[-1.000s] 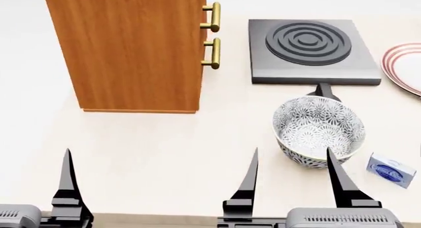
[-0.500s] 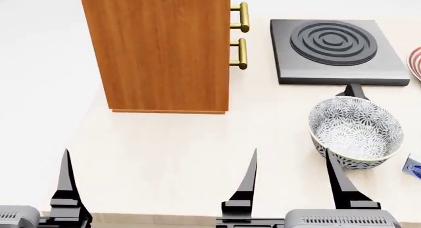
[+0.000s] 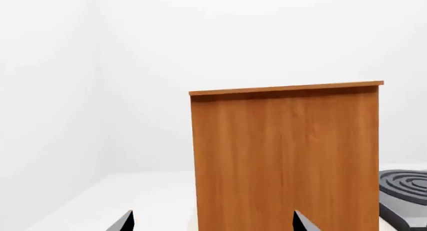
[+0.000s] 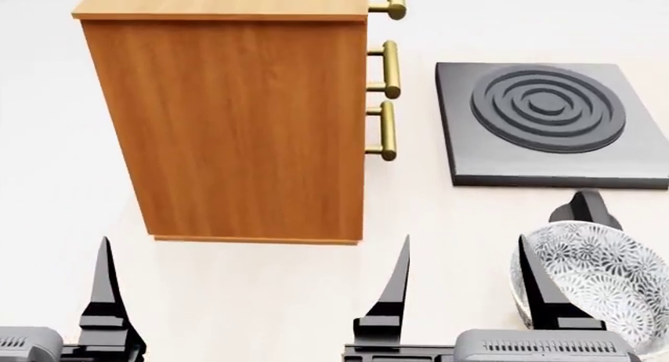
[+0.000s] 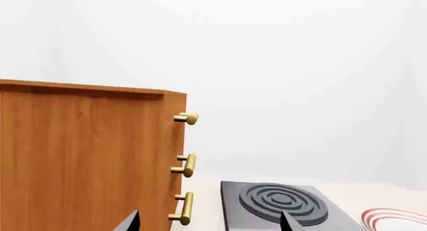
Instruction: Put the bowl on the top of the cabinet.
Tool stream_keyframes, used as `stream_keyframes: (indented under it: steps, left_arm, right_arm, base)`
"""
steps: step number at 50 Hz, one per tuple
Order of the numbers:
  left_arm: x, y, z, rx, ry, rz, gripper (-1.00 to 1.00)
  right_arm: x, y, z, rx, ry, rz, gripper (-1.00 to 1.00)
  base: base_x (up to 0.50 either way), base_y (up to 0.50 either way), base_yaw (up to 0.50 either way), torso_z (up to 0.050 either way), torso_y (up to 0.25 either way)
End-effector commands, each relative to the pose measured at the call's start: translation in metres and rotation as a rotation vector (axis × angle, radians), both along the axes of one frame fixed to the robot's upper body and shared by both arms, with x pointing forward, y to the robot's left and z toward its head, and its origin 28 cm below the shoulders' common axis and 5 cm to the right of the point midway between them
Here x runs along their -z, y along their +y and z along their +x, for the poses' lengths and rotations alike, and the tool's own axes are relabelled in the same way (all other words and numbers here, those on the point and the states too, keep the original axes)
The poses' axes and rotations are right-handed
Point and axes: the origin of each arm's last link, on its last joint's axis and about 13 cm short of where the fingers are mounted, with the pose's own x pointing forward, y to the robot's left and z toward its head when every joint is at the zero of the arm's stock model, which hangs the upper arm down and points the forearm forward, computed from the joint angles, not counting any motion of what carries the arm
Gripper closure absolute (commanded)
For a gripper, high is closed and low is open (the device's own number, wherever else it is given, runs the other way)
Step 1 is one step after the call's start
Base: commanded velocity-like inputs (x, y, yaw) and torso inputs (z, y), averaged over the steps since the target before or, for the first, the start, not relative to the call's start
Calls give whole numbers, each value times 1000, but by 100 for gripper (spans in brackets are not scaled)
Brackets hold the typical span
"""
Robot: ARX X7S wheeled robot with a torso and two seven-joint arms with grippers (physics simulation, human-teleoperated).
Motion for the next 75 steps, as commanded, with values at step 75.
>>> stream_keyframes:
  steps: [75]
  left_arm:
    - [4,4,1,-14,12,0,-100]
  right_arm:
    - [-16,-19,-17,25,229,-253,-100]
  base:
    - [122,1,0,0,0]
